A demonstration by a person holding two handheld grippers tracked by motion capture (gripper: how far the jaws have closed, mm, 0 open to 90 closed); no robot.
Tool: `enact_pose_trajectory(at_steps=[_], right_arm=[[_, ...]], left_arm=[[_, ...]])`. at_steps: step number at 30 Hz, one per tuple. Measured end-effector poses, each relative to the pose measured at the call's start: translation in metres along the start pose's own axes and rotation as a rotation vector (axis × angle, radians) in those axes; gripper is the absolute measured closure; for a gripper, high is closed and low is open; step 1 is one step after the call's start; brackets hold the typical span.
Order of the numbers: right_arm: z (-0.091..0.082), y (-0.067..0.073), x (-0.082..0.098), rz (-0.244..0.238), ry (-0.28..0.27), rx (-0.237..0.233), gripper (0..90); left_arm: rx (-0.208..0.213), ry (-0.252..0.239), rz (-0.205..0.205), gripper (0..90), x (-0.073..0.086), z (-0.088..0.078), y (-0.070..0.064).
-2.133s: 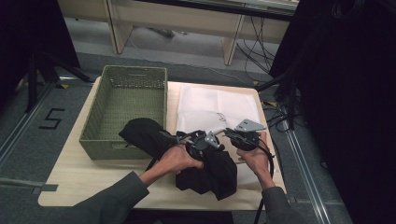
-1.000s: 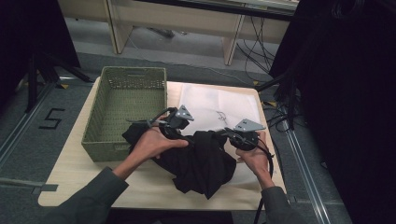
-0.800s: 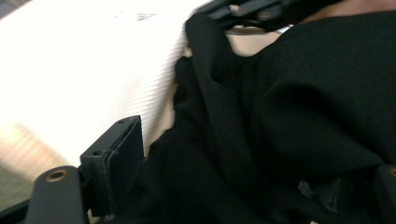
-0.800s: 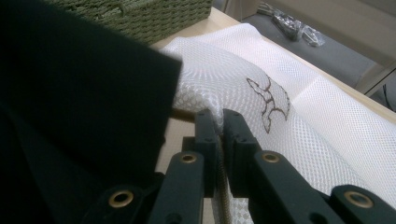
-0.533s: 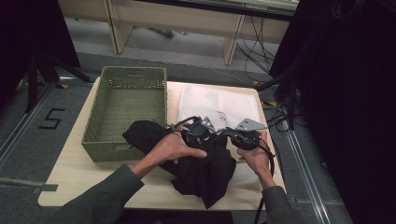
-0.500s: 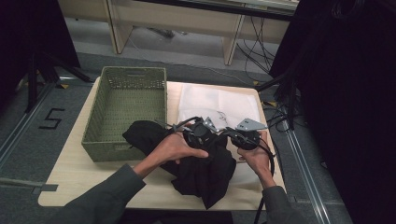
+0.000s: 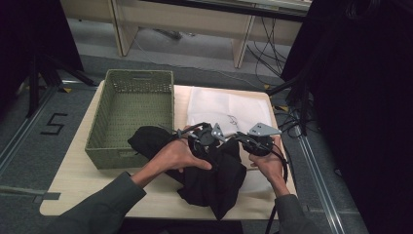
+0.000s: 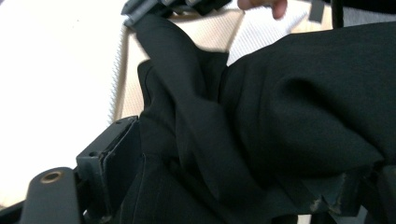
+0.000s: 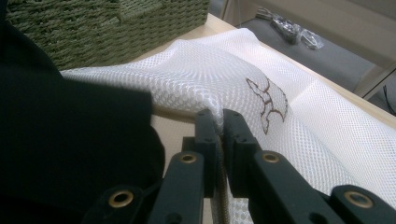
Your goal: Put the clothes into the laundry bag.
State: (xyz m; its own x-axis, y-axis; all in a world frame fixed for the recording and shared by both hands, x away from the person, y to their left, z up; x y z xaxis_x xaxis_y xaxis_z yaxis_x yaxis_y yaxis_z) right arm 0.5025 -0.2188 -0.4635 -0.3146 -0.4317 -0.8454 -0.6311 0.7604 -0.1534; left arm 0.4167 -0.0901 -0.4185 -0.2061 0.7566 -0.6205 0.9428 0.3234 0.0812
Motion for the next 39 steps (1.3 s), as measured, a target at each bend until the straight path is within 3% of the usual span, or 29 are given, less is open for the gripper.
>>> enact_pose_trajectory(at_steps=[2, 4, 6, 7, 9, 11, 13, 18, 21, 23, 25, 27, 30, 33, 34, 35, 36, 38, 39], right_arm=[[0.001, 0.001, 0.000, 0.019, -0.002, 0.001, 85.7], [0.001, 0.001, -0.001, 0.022, -0.009, 0.002, 85.6], [0.000, 0.001, 0.000, 0.013, 0.000, -0.003, 85.7], [0.000, 0.001, 0.000, 0.010, 0.006, -0.009, 85.7], [0.001, 0.001, 0.001, 0.022, 0.000, -0.004, 85.7], [0.000, 0.001, 0.001, 0.022, 0.004, -0.008, 85.6], [0.000, 0.001, 0.001, 0.020, 0.005, -0.007, 85.6], [0.000, 0.002, 0.001, 0.030, 0.006, -0.004, 85.6], [0.000, 0.002, 0.001, 0.027, 0.008, -0.006, 85.6], [0.000, 0.002, 0.002, 0.031, 0.006, -0.003, 85.6], [0.000, 0.003, 0.002, 0.032, 0.006, -0.004, 85.6], [0.000, 0.003, 0.002, 0.038, 0.015, -0.008, 85.6], [0.001, 0.002, 0.002, 0.025, 0.009, -0.003, 85.6], [0.002, 0.003, 0.002, 0.015, 0.015, -0.020, 85.5], [0.002, 0.002, 0.001, 0.007, 0.013, -0.012, 85.5], [0.002, 0.002, 0.001, 0.008, 0.013, -0.011, 85.5], [0.002, 0.003, 0.002, 0.014, 0.020, -0.021, 85.5], [0.002, 0.002, 0.001, 0.016, 0.004, -0.004, 85.5], [0.003, 0.002, 0.001, 0.015, 0.001, -0.003, 85.5]], left_arm=[[0.031, 0.034, 0.007, 17.0, 0.001, 0.008, -0.008], [0.054, 0.064, 0.052, 18.6, 0.004, 0.015, -0.018], [0.035, 0.116, 0.118, 18.8, 0.010, 0.015, -0.020], [0.018, 0.124, 0.126, 18.8, 0.013, 0.014, -0.018], [-0.056, 0.132, 0.128, 18.8, 0.016, 0.009, -0.009], [-0.039, 0.073, 0.058, 17.5, 0.015, 0.004, -0.007], [-0.035, 0.046, 0.038, 18.3, 0.016, -0.004, -0.004], [-0.085, -0.039, -0.013, 17.7, 0.024, -0.039, 0.011], [-0.147, -0.062, -0.044, 17.3, 0.040, -0.063, 0.026], [-0.222, -0.071, -0.105, 17.3, 0.057, -0.075, 0.041], [-0.285, -0.050, -0.145, 16.7, 0.079, -0.083, 0.057], [-0.287, -0.043, -0.215, 16.6, 0.100, -0.084, 0.066], [-0.296, -0.037, -0.247, 16.0, 0.123, -0.080, 0.077], [-0.284, -0.061, -0.282, 15.0, 0.133, -0.070, 0.084], [-0.251, -0.065, -0.273, 19.2, 0.135, -0.067, 0.083], [-0.213, -0.077, -0.290, 26.5, 0.136, -0.064, 0.081], [-0.218, -0.075, -0.293, 31.4, 0.137, -0.064, 0.082], [-0.237, -0.067, -0.261, 49.7, 0.139, -0.064, 0.082], [-0.236, -0.067, -0.272, 57.0, 0.138, -0.065, 0.081]])
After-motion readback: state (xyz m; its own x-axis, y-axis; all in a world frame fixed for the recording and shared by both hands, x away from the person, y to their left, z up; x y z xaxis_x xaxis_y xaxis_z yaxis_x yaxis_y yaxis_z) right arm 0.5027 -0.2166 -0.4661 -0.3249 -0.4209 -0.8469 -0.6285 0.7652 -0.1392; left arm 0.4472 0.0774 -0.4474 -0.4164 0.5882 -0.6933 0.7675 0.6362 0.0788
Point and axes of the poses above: each handheld gripper's, and its own axes: z roughly forward along the jaws, x roughly out of its underside, y roughly to its left, the point moved 9 cm from there along z, roughly forward along the jaws, and after that the axes turned 3 degrees about z, right-handed, at the moved point
